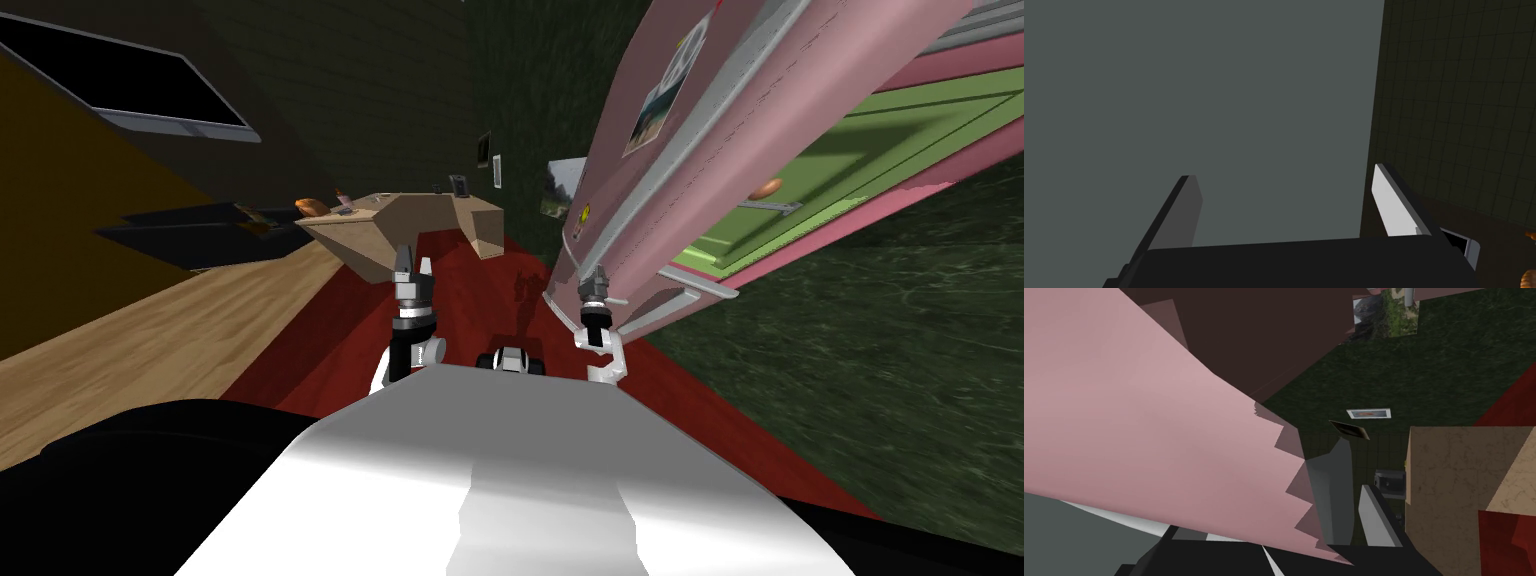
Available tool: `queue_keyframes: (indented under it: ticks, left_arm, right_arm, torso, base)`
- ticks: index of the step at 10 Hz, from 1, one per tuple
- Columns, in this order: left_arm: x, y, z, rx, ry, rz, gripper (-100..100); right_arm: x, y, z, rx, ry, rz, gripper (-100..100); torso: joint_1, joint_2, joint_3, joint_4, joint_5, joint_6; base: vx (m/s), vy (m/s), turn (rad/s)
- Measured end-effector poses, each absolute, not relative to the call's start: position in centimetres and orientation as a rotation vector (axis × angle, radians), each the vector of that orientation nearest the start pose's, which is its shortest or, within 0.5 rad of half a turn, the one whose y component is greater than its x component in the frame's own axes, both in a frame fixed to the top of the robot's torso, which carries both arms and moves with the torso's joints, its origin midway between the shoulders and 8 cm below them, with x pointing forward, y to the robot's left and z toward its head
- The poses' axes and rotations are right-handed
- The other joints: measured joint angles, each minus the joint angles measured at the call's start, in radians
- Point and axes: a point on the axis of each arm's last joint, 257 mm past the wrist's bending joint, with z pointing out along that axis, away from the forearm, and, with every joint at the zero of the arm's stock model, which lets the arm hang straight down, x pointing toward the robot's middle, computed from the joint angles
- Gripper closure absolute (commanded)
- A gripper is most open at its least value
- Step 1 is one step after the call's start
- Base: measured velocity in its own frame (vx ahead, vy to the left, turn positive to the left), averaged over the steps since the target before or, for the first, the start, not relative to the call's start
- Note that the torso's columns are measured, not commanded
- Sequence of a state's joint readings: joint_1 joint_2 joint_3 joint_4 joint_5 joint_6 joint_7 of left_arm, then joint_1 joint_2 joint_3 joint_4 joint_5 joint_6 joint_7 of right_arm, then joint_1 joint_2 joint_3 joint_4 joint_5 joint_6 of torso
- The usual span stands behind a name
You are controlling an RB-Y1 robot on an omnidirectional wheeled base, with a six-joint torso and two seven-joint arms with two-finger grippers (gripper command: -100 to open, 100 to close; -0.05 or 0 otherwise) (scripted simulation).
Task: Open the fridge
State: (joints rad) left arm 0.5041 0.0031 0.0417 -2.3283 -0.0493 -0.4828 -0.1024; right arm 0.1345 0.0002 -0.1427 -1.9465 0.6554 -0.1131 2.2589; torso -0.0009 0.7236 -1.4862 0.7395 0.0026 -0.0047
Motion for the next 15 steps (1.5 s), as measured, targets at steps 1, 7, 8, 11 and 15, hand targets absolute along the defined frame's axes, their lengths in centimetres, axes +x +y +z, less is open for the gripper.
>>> queue_keyframes:
  ticks: [1,7,8,11,15]
  left_arm:
    - [33.5,28.5,4.2,-0.559,0.645,-1.138,0]
    - [33.5,28.5,4.2,-0.559,0.645,-1.137,0]
    - [33.5,28.5,4.2,-0.559,0.645,-1.137,0]
    - [33.5,28.5,4.2,-0.559,0.645,-1.137,0]
    - [33.5,28.5,4.2,-0.559,0.645,-1.137,0]
  right_arm:
    - [48.6,-30.5,-7.6,-0.785,1.079,-1.309,100]
    - [47.7,-33.1,-7.5,-0.758,1.111,-1.357,100]
    - [47.7,-33.4,-7.7,-0.755,1.12,-1.363,100]
    - [47.4,-34.9,-7.7,-0.74,1.136,-1.389,100]
    - [46.8,-36.9,-8.0,-0.723,1.162,-1.425,100]
  torso:
    - [0.007,0.004,0.003,-0.003,0.0,0.001]
    - [0.004,0.006,0.005,-0.002,0.0,0.003]
    - [0.002,0.004,0.003,-0.002,0.0,0.0]
    - [-0.003,0.005,0.003,0.0,-0.001,0.003]
    - [-0.002,0.0,-0.001,-0.001,0.001,0.0]
  base:
    - [0.072,0.325,-0.069]
    - [0.099,0.239,-0.095]
    - [0.116,0.286,-0.118]
    - [0.122,0.25,-0.087]
    - [0.124,0.263,-0.101]
